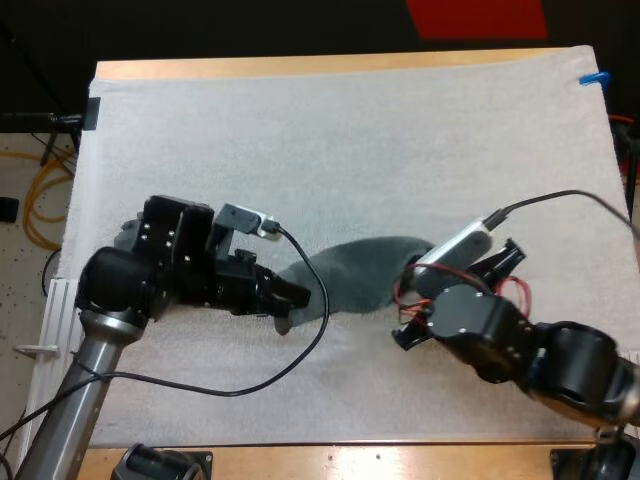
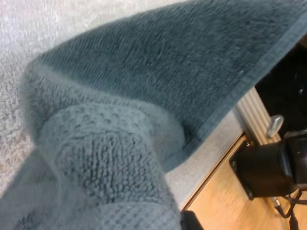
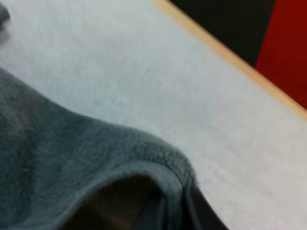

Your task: Pick towel from pile fold and stack

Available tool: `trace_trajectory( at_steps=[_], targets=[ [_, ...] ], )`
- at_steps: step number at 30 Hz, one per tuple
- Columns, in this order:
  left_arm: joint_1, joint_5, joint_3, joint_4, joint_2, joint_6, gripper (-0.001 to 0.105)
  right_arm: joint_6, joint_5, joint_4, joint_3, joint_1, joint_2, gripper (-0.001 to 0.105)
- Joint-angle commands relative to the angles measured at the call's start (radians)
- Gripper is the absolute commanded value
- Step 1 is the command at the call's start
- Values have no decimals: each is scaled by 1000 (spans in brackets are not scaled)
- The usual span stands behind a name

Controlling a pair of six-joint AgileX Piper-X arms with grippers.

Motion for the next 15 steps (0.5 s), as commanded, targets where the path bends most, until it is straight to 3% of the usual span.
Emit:
trace_trajectory(
  at_steps=[1, 6, 10, 15],
  targets=[
    [0, 11, -25, 26, -1, -10, 0, -11, 5, 49, -37, -4, -12, 0],
    [-21, 19, -64, 95, -2, -10, 0, -8, -56, 190, -110, -4, -18, 0],
    [-98, 16, -64, 124, -20, -30, 0, 87, -178, 318, -160, -4, -18, 0],
    [-206, -96, -64, 140, -41, -107, 0, 181, -299, 473, -195, -4, -20, 0]
  ],
)
